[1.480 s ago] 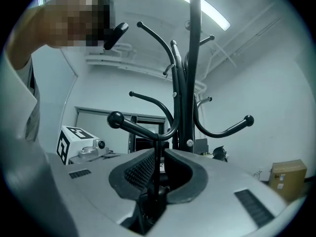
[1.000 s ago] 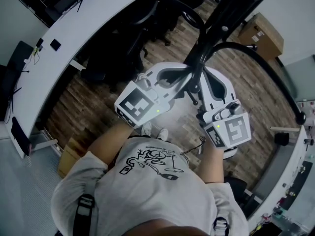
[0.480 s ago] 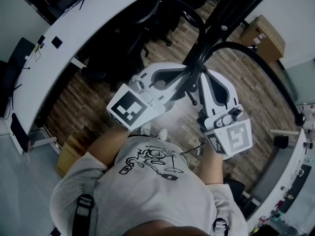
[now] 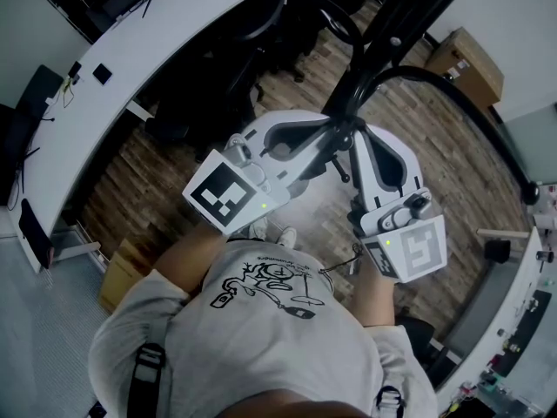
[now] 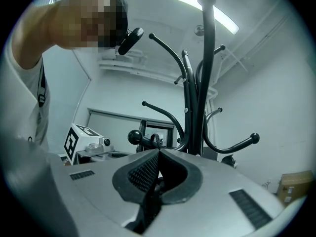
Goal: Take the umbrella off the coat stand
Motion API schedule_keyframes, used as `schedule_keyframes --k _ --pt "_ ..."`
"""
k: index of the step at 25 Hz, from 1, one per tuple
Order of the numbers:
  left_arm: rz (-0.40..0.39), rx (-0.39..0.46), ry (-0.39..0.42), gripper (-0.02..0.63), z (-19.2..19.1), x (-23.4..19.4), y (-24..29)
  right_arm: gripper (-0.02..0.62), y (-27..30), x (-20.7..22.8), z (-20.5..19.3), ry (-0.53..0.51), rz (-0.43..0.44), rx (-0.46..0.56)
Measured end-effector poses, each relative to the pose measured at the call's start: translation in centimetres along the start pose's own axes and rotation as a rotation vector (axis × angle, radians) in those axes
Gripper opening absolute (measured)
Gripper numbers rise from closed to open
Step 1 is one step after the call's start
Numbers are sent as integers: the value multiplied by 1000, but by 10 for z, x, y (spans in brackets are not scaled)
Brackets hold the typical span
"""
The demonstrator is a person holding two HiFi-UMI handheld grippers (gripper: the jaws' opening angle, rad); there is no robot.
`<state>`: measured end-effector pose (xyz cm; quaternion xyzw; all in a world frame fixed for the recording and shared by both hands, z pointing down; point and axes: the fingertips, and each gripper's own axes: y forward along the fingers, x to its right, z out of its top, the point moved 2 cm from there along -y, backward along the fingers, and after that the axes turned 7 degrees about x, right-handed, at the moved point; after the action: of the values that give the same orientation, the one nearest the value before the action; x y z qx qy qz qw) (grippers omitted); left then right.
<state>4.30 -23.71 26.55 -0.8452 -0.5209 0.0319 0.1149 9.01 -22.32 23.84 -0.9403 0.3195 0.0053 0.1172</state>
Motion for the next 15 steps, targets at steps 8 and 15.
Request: schedule_keyframes --k 8,15 --pt "12 -4 -4 23 7 6 -12 8 -4 -14 7 -16 3 -2" --pt "17 7 -7 23 14 12 -18 8 -7 -24 14 -27 4 4"
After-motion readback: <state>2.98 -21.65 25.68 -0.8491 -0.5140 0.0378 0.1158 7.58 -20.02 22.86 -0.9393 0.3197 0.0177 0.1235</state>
